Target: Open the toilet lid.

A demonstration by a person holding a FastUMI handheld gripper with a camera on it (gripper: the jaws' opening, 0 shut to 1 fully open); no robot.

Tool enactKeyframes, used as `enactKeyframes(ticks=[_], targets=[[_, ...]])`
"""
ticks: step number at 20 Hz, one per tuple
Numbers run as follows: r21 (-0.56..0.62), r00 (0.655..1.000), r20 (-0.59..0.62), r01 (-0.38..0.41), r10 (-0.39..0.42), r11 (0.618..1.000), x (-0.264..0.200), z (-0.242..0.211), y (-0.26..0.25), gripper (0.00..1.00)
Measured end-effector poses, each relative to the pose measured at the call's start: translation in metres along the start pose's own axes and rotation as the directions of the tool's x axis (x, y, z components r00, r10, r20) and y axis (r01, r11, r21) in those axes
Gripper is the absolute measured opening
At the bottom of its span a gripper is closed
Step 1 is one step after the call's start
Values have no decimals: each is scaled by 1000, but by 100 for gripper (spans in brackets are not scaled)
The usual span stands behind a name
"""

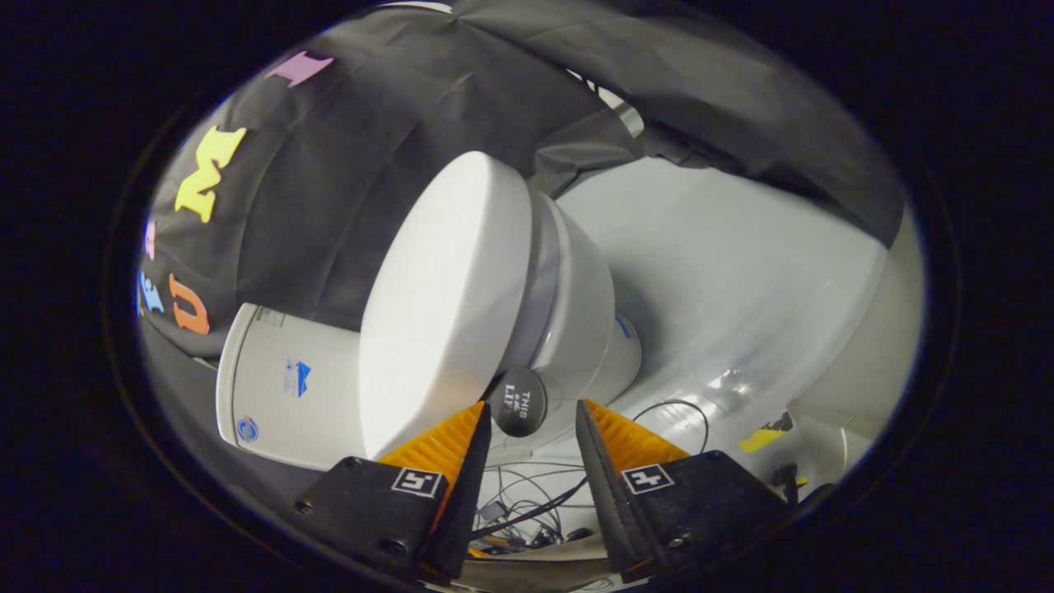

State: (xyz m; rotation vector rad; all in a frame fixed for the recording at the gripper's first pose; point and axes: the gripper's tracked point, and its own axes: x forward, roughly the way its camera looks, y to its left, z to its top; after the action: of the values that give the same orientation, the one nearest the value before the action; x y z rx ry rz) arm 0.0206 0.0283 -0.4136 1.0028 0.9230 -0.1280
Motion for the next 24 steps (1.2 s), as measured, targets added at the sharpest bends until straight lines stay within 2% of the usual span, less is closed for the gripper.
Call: enactKeyframes(ticks=[3, 6, 10, 13, 14, 18, 21, 24], targets=[[53, 999, -5, -51, 51, 997, 8, 4, 10, 55], [70, 999, -2, -46, 46, 997, 15, 9, 11, 39], [113, 1000, 1, -31, 31, 993, 11, 16, 11, 32], [189, 998, -3, -64, 66, 980, 3, 23, 17, 23], [200, 997, -6, -70, 73, 977, 1, 23, 17, 16], [156, 997, -7, -71, 73, 985, -3, 22, 22, 14], [177, 993, 1, -120, 122, 977, -14, 27, 34, 14], [136, 988, 15, -156, 155, 978, -23, 28, 42, 14]])
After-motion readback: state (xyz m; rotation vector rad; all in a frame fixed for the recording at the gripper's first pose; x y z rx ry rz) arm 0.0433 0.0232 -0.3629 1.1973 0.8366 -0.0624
